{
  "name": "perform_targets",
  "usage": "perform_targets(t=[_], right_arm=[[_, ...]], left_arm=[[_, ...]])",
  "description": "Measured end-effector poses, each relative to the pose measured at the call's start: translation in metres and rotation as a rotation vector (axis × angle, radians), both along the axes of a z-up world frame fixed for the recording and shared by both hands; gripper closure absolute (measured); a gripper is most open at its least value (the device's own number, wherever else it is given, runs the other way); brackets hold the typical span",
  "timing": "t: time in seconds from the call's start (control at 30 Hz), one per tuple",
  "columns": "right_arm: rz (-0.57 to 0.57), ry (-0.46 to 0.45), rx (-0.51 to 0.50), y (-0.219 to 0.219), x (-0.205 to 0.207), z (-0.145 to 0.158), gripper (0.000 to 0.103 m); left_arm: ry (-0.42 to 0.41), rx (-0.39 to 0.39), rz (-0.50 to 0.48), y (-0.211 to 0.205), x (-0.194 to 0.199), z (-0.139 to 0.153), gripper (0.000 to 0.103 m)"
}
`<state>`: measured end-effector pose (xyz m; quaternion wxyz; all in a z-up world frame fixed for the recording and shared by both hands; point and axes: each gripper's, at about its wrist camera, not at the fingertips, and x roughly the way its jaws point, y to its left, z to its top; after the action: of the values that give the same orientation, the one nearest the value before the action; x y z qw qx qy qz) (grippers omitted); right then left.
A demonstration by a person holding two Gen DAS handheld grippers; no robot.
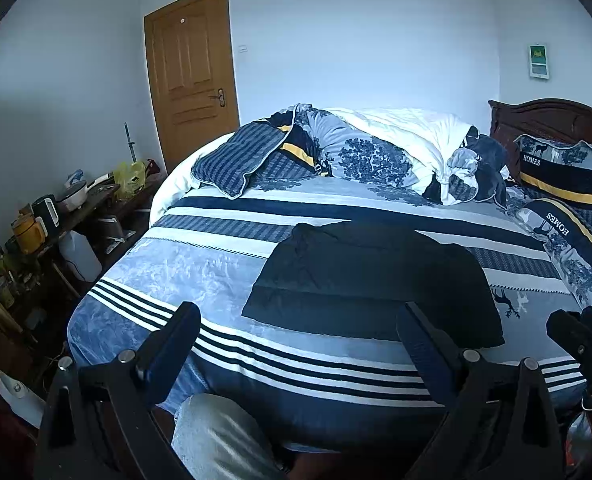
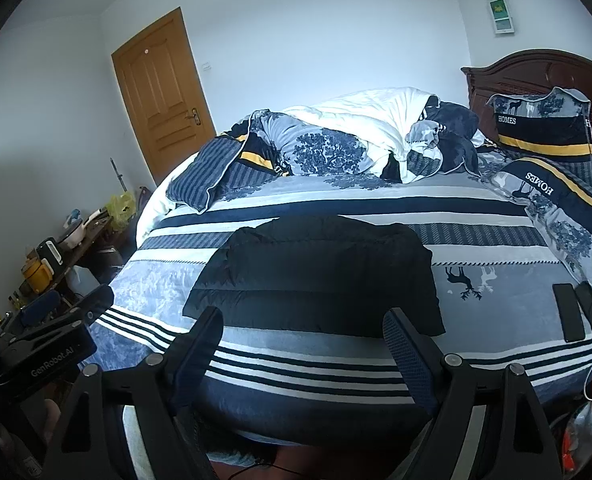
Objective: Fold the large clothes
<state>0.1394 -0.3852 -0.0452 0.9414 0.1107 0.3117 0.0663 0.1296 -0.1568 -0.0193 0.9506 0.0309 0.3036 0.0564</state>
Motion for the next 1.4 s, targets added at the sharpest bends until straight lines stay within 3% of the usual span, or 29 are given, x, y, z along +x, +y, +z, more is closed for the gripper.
perform_targets(t=[1.4], right_arm=[[0.017,0.025,-0.005,-0.006,0.023,-0.012,0.019]], left_arm=[[0.027,0.013,-0.005,0.007,0.013,-0.012,0.005]])
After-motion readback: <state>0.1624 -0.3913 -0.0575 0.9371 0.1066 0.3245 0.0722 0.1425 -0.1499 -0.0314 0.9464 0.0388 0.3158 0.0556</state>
